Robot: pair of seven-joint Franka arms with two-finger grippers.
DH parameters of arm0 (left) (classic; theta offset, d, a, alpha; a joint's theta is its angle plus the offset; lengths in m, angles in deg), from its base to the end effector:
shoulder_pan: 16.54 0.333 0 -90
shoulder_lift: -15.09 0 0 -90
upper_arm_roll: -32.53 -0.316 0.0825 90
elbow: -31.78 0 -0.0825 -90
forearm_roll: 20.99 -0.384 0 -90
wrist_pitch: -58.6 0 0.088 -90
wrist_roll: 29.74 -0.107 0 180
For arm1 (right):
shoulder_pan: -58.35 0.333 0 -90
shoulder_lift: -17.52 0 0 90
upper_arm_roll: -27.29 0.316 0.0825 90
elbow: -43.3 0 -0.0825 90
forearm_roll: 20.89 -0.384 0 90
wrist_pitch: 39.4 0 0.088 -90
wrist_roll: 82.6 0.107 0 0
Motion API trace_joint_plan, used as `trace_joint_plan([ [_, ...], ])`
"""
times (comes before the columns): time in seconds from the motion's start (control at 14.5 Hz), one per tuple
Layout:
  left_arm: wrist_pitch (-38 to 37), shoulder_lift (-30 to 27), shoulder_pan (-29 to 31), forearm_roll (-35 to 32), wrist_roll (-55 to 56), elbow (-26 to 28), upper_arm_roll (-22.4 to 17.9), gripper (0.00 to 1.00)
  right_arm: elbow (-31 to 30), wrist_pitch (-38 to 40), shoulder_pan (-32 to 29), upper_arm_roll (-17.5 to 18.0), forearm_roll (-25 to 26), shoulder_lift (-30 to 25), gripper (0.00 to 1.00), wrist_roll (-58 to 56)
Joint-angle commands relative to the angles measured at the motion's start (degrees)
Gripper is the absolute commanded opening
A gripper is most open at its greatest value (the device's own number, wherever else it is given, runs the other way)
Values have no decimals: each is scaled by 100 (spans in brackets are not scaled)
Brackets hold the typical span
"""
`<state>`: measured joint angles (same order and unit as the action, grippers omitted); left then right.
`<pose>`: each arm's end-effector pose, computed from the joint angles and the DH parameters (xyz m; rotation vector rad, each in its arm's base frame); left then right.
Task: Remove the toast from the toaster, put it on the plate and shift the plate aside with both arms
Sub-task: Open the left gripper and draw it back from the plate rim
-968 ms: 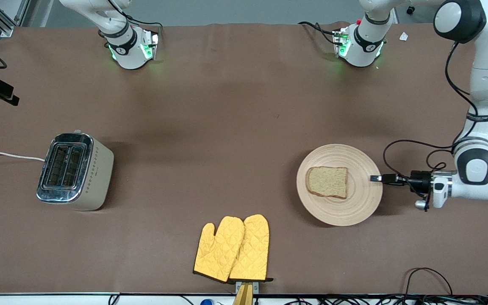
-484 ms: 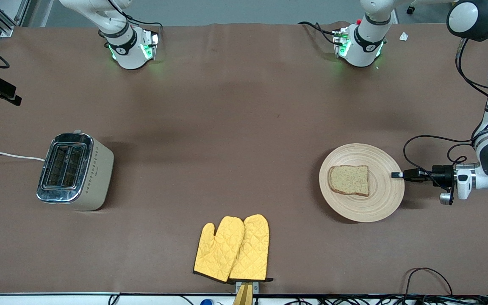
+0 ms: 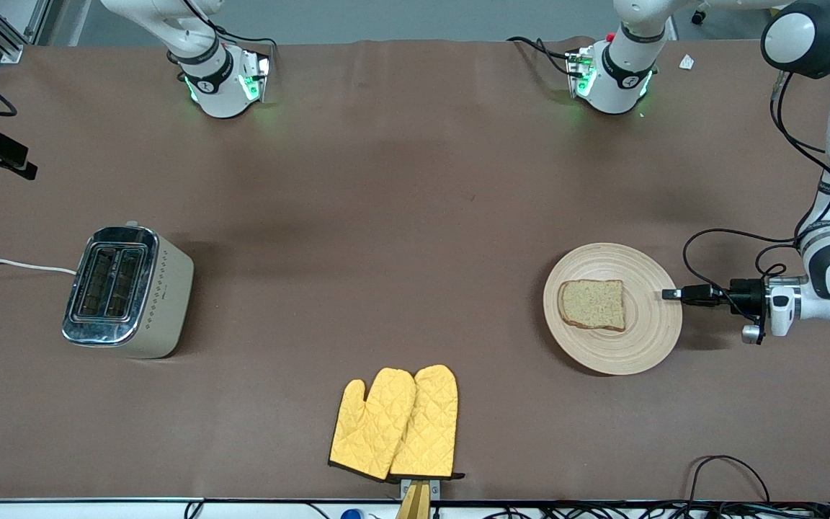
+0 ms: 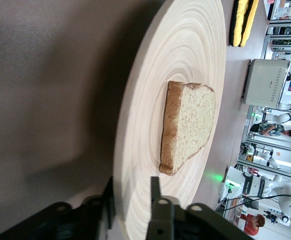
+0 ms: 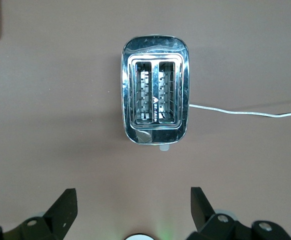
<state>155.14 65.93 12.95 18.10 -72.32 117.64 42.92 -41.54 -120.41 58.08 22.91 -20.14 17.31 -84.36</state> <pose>0.6206 0.1655 0.1376 2.1257 -0.0575 -0.1999 0.5351 -0.0452 0.6550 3.1298 -0.0815 -0.0999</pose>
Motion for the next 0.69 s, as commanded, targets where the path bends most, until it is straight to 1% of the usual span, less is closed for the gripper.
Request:
trace_joint_plan([
  [0.0,-135,-126,118,-268,-22,-122,25,100,99,76,-8,17,-83,38,100,-17],
  [0.14,-144,-223,136,-856,22,-490,25,100,99,76,1,17,-83,38,100,9],
  [0.28,-144,-460,145,-1366,31,-676,25,100,99,68,1,17,-83,38,100,9],
  [0.48,-144,-1109,75,-2193,311,-782,95,100,99,76,1,17,-83,38,100,9],
  [0.62,-144,-1671,-197,-2580,732,-782,96,100,99,85,1,17,-83,38,100,0],
])
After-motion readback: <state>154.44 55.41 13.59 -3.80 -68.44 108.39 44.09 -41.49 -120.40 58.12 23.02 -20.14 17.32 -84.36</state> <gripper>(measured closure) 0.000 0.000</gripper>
